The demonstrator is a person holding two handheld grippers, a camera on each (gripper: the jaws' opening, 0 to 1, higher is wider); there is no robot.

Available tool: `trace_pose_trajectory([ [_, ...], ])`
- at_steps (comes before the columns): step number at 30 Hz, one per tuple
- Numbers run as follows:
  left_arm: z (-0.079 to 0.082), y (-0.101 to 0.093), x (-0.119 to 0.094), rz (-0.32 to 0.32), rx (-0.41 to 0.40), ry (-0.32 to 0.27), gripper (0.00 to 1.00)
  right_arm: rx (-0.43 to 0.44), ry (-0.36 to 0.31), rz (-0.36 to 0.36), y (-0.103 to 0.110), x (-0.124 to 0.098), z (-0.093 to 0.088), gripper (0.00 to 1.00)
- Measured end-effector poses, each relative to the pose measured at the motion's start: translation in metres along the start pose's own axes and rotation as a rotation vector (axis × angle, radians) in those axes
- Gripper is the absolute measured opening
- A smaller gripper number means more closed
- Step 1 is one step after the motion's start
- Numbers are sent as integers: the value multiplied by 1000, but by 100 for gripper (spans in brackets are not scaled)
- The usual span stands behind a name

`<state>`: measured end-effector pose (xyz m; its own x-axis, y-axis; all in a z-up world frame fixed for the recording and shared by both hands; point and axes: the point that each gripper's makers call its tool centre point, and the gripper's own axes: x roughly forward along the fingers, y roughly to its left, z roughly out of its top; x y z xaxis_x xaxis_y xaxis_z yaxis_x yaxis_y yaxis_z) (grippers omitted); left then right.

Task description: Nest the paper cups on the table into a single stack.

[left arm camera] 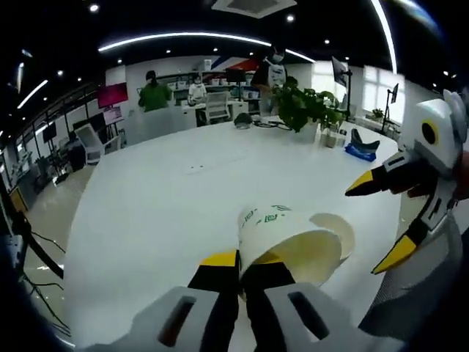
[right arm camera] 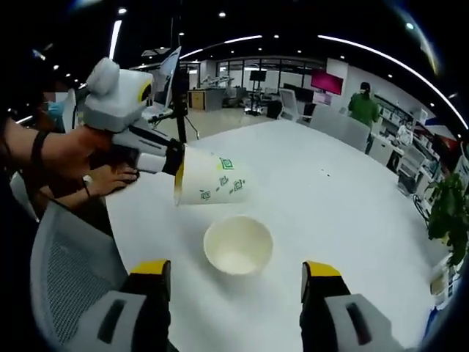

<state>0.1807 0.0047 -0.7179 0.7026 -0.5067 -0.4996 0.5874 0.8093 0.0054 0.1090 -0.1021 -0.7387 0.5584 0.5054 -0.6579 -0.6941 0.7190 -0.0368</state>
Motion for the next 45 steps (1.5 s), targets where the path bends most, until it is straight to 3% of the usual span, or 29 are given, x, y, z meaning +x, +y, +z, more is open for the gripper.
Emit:
trace_pose_trajectory([
  [9,25,-19,-18,-25,57,-2,0,5,-7,2,-5,0,-1,73],
  [22,21,-53,-9,-113,133,42,0,3,-7,10,-3,1,-4,73],
  [45,20,-70,9,-151,149,87,5,11,-22,-1,-9,3,-1,73],
])
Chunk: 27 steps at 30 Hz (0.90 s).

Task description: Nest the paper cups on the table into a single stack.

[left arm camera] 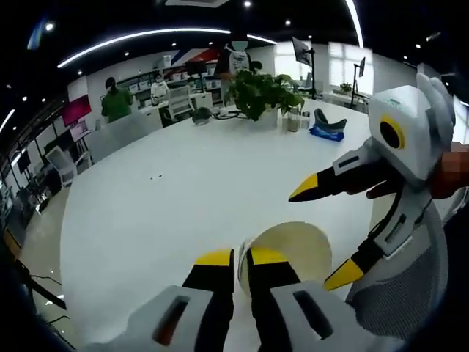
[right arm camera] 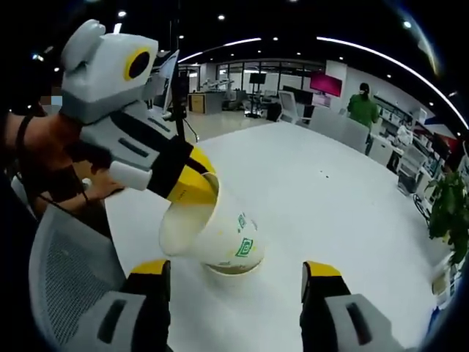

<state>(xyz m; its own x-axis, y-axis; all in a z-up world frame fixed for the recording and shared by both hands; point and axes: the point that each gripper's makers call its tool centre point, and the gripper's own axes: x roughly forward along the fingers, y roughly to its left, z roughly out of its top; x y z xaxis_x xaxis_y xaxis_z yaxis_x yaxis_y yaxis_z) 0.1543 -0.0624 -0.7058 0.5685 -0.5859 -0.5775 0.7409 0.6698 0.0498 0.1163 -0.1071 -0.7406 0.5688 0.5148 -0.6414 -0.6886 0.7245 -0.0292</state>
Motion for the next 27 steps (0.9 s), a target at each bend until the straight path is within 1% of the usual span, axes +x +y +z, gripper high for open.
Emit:
trace_pose_trajectory([
  [5,2,-2,3,-3,0,-2,6,2,0,0,1,0,0,73],
  [11,5,0,7,6,-5,-3,8,2,2,2,2,1,0,72],
  [15,13,3,11,13,-19,-9,8,8,-3,2,2,1,1,71],
  [19,16,3,17,7,-14,-9,8,5,-4,6,2,2,2,71],
  [24,15,4,18,3,-14,-8,9,2,1,7,2,1,0,71],
  [27,12,4,16,6,-15,-7,10,8,0,6,0,2,-1,71],
])
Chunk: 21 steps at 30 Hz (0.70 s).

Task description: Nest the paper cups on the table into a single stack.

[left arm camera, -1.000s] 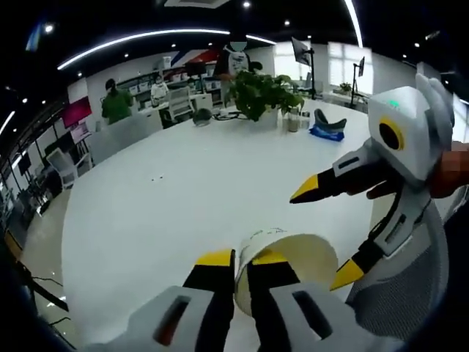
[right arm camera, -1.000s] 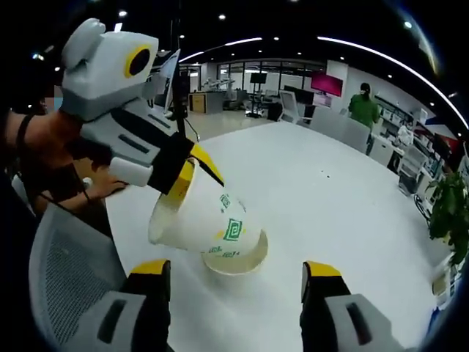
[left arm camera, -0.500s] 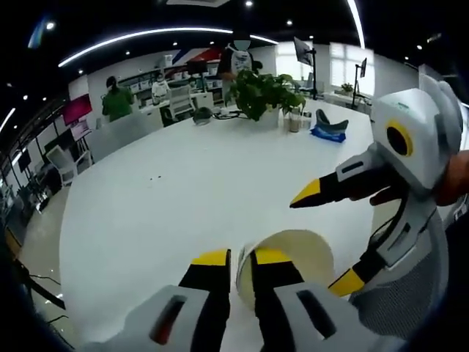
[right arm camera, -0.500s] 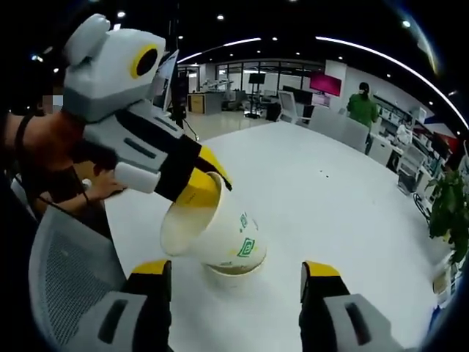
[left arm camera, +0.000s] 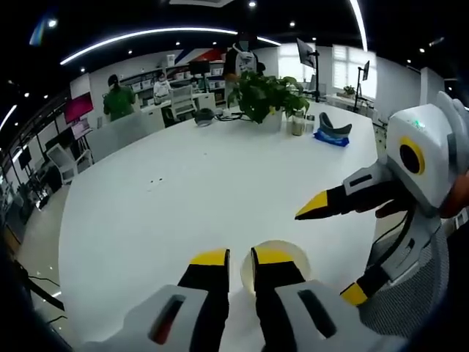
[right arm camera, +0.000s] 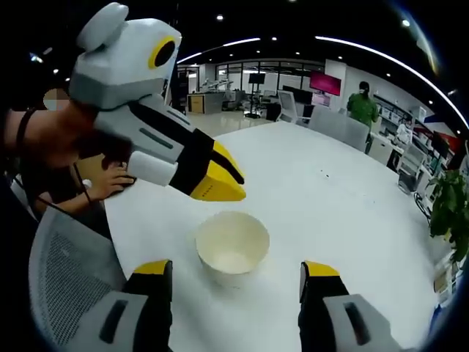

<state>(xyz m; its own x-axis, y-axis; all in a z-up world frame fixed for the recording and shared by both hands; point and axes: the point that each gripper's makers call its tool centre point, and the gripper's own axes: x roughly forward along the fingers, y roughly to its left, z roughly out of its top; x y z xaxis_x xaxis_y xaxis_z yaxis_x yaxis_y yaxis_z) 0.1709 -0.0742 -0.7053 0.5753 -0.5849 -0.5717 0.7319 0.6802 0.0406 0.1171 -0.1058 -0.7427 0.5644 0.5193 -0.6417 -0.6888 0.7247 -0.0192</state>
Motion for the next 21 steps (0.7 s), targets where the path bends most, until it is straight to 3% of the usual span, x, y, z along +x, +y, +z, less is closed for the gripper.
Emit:
trace_pose_trajectory([
  [9,-13,7,-10,-11,10,-4,26,-11,18,11,-3,6,-11,71],
  [13,-31,8,-12,-50,121,51,50,-77,57,34,-6,8,-26,67],
  [16,-44,5,-12,-77,184,82,52,-105,72,44,-10,7,-29,66],
  [21,-39,-5,-14,-129,166,55,51,-158,69,85,-6,10,-25,64],
])
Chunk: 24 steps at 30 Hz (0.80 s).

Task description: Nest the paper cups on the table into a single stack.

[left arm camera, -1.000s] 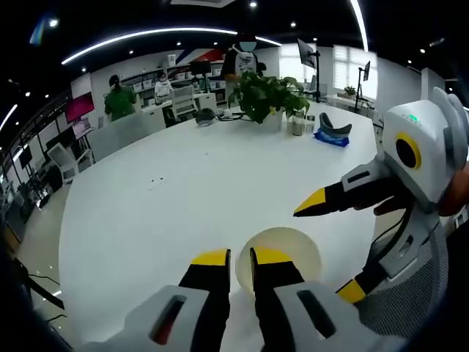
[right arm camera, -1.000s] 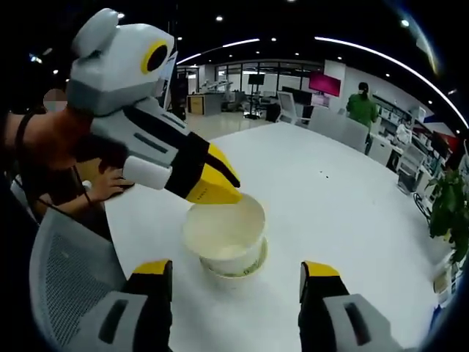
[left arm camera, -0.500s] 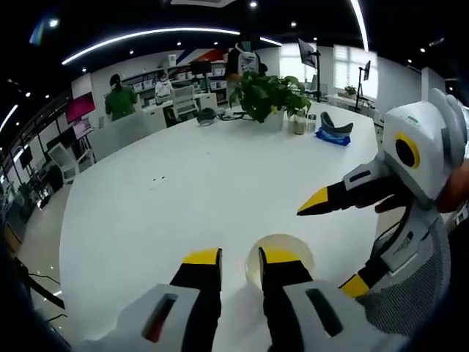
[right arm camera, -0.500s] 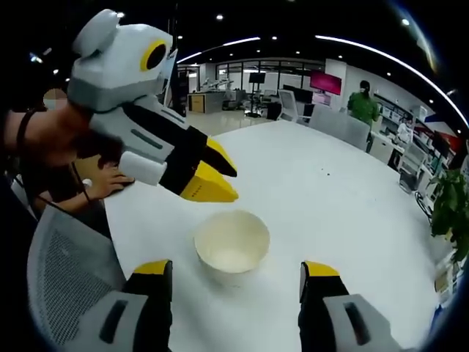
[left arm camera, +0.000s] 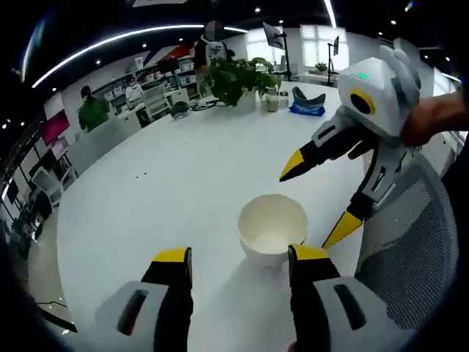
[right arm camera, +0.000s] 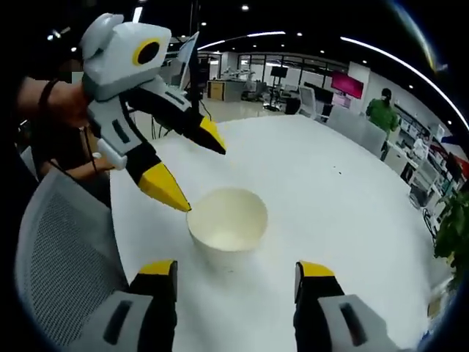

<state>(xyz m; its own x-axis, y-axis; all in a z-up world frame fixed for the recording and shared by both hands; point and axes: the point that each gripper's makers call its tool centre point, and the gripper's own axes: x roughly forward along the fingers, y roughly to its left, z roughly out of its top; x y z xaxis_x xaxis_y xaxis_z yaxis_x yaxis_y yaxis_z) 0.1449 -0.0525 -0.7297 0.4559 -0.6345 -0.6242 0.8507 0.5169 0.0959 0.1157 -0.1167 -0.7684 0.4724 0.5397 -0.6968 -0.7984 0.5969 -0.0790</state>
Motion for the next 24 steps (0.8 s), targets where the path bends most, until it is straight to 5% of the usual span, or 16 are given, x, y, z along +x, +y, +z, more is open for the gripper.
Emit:
trace_pose_trajectory([
  [7,8,-3,-4,-50,-7,-57,52,-67,-2,30,-5,9,10,59],
  [10,-5,-10,-1,-106,21,-26,51,-85,-1,54,-3,10,10,55],
  [15,-27,-18,15,-134,188,81,49,-165,42,91,-2,18,5,54],
  [21,-21,-33,38,-175,181,77,39,-196,67,124,-2,22,4,53],
  [24,-16,-34,42,-179,189,68,37,-212,61,130,-1,23,9,42],
])
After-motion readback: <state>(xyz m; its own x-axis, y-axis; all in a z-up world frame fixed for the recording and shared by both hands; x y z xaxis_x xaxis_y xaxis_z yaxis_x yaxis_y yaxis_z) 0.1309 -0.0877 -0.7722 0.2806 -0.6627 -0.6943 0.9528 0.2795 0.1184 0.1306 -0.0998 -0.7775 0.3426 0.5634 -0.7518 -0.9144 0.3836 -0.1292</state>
